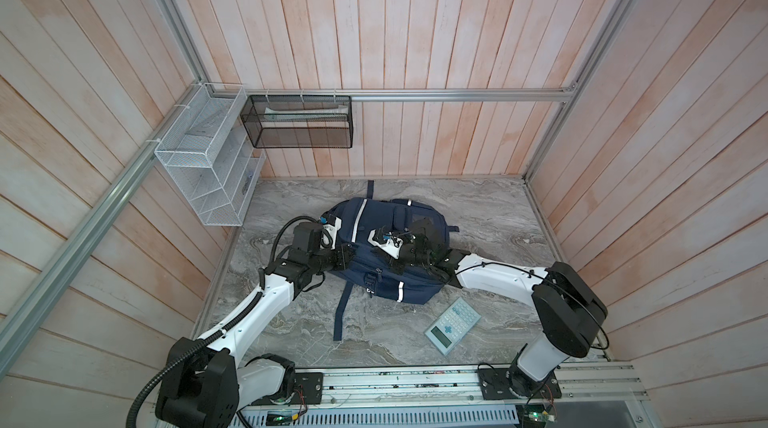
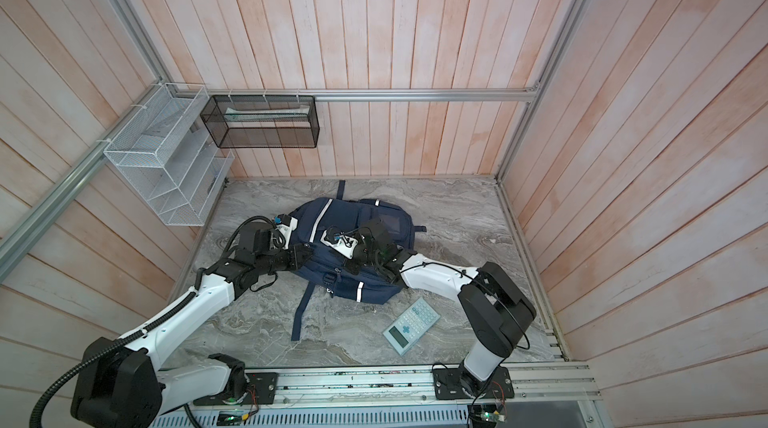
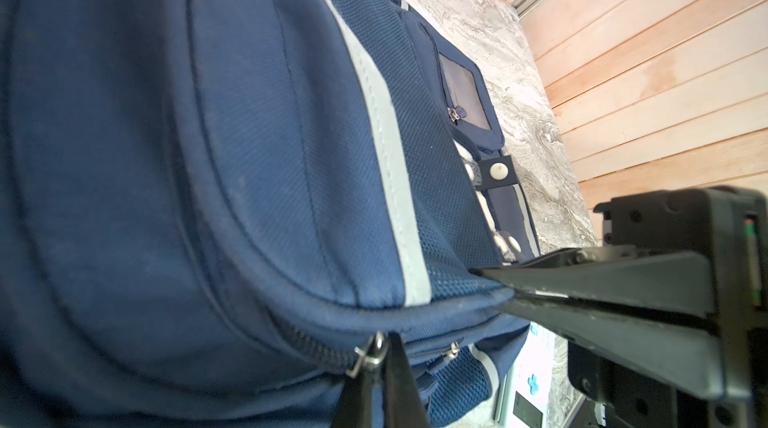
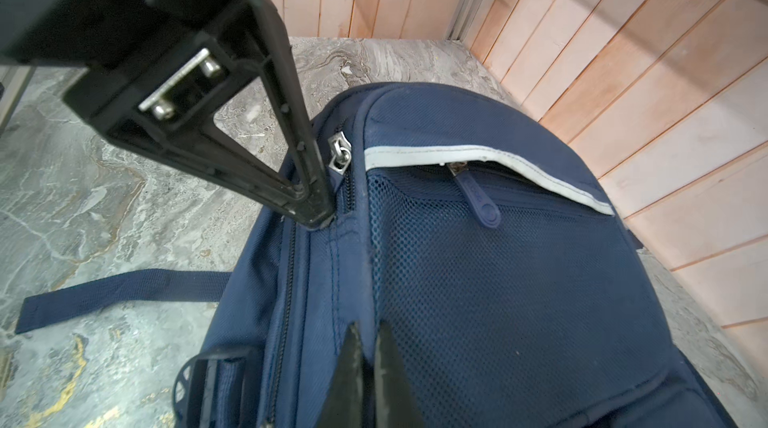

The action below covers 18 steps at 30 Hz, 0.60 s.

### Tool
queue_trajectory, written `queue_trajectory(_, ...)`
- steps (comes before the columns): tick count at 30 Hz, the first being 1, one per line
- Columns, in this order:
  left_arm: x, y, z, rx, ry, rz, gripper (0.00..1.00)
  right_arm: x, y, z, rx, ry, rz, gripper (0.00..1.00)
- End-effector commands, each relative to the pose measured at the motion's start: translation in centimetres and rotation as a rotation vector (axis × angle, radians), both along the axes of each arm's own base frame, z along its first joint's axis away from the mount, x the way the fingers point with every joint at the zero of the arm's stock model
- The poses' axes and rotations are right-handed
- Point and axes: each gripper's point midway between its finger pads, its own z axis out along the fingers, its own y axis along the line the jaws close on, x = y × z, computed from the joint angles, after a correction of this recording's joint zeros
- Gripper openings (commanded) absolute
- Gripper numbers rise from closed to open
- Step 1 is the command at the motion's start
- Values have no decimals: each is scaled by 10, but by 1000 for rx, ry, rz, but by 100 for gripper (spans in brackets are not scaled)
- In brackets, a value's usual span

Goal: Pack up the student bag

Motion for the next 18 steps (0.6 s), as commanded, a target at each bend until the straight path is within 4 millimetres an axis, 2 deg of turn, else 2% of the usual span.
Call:
queue_trajectory(1,34,57,-1,108,-72,290,0,-3,-31,-32,-114,111,-59,0)
queue_trajectory(4,36,63,2,59,-60,307,0,5,-44,-42,-174,87,-111,0)
queue_trajectory(7,37,69,12,23,-72,323,0,26,-76,-58,-232,72,-252,0)
queue_trajectory(9,37,71,14,30,-75,330,1,35,-93,-58,-209,81,-322,0)
queue_trajectory(11,39,71,12,35,-69,326,6,28,-96,-53,-176,68,-300,0)
queue_trajectory(14,42,67,9,29,-62,306,13,13,-90,-48,-125,64,-226,0)
queue_trajectory(18,44,65,7,25,-77,302,8,3,-82,-48,-118,78,-169,0)
